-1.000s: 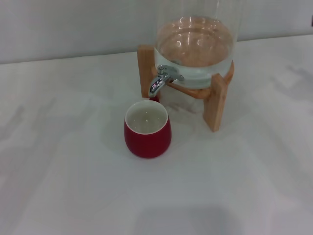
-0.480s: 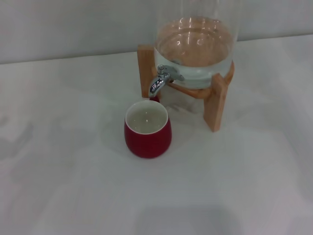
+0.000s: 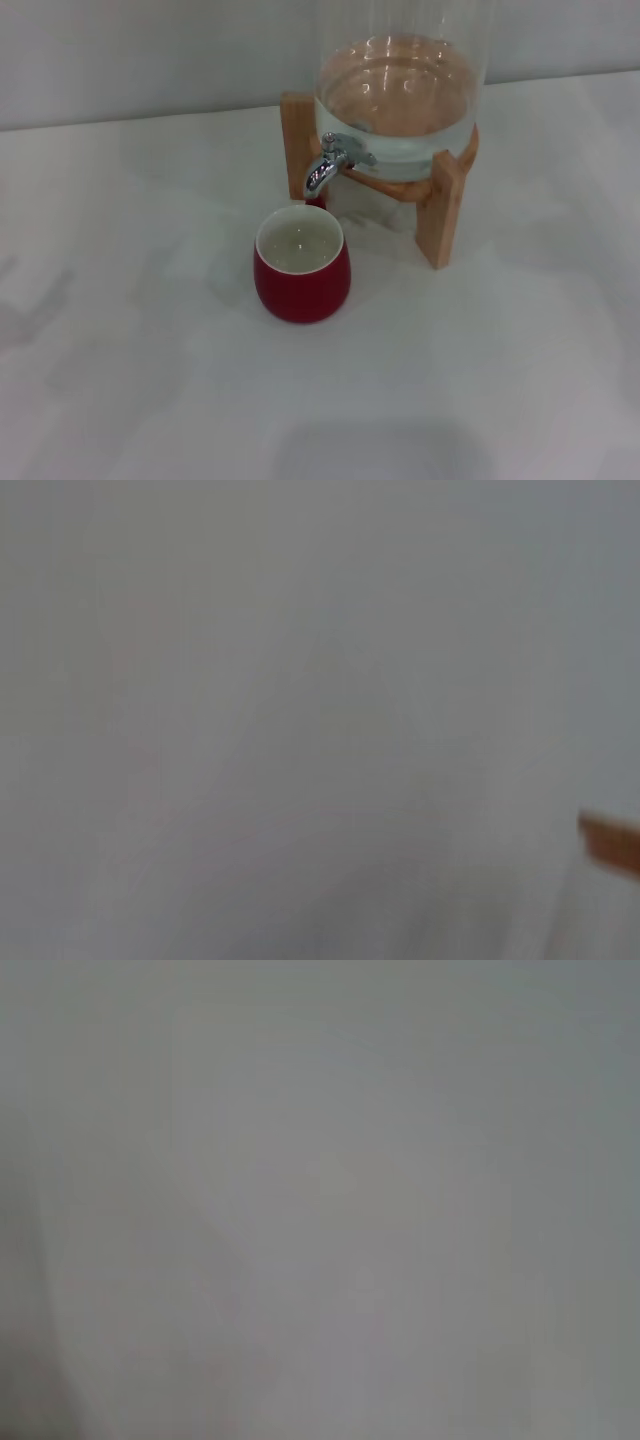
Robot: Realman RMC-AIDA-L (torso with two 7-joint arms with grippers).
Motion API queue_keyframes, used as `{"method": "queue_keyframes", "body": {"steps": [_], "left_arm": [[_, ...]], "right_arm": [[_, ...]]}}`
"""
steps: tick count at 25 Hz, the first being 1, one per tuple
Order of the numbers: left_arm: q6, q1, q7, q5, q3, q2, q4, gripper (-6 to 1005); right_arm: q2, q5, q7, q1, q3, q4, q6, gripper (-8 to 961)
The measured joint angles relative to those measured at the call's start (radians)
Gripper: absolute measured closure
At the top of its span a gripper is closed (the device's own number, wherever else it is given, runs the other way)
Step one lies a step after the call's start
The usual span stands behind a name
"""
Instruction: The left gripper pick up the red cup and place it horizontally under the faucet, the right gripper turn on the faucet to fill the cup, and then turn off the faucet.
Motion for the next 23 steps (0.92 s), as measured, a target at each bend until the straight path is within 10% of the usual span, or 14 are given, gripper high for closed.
{"method": "queue_keyframes", "body": {"steps": [14,23], "left_arm": [[-0.076,-0.202,0.111,-0.118,-0.13,0.01,-0.385,124],[-0.085,-0.218,0.172,-0.117,-0.134,0.011,-0.414,124]], "right_arm": [[0.0,0.003,-0.031,0.008,0.001,-0.073,-0.003,231],[0.0,0.068,-0.037,0.015,-0.002,-0.098,0.0,231]]}}
